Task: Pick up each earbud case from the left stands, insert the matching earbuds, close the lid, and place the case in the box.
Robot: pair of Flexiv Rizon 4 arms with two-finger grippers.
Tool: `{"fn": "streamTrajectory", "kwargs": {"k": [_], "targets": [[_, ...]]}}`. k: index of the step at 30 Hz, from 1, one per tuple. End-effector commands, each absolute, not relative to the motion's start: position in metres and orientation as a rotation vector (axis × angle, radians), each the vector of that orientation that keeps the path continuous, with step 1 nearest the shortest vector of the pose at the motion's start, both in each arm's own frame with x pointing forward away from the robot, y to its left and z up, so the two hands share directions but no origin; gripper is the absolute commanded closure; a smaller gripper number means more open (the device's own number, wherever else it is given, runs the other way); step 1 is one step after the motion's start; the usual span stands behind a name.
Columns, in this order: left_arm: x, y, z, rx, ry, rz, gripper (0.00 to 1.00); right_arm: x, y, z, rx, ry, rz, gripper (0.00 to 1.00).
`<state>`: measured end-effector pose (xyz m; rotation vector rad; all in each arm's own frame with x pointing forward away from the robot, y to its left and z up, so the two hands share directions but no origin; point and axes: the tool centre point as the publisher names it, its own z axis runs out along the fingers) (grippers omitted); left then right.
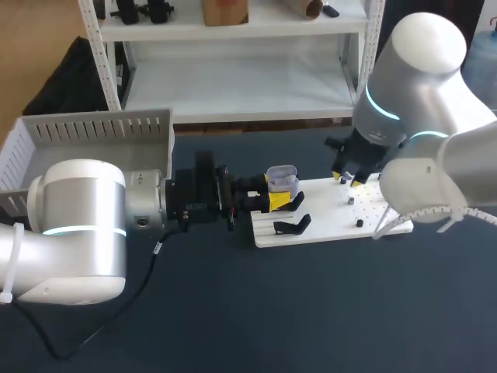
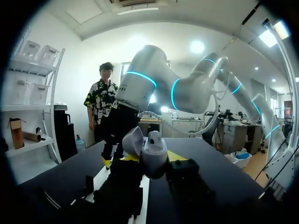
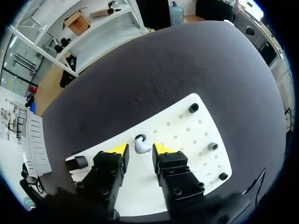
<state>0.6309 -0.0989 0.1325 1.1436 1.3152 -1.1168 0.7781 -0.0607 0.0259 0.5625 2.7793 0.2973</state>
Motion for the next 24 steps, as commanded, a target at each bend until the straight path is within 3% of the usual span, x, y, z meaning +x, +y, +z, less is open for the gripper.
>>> {"fn": "streamTrajectory", "kwargs": {"k": [1, 8, 11, 24], "targets": [[0.63, -0.099, 0.132, 1.139, 1.314, -1.113, 1.0, 0.78, -0.06, 0.025, 0.564, 2.782, 0.294, 0.71], [0.63, -0.099, 0.132, 1.139, 1.314, -1.113, 1.0, 0.781, -0.062, 0.023, 0.571, 2.785, 0.288, 0.83], [0.63, -0.099, 0.132, 1.139, 1.314, -1.113, 1.0, 0.781, -0.062, 0.022, 0.576, 2.785, 0.284, 0.99], [0.63, -0.099, 0.132, 1.139, 1.314, -1.113, 1.0, 0.774, -0.068, 0.058, 0.563, 2.758, 0.25, 1.0]]}}
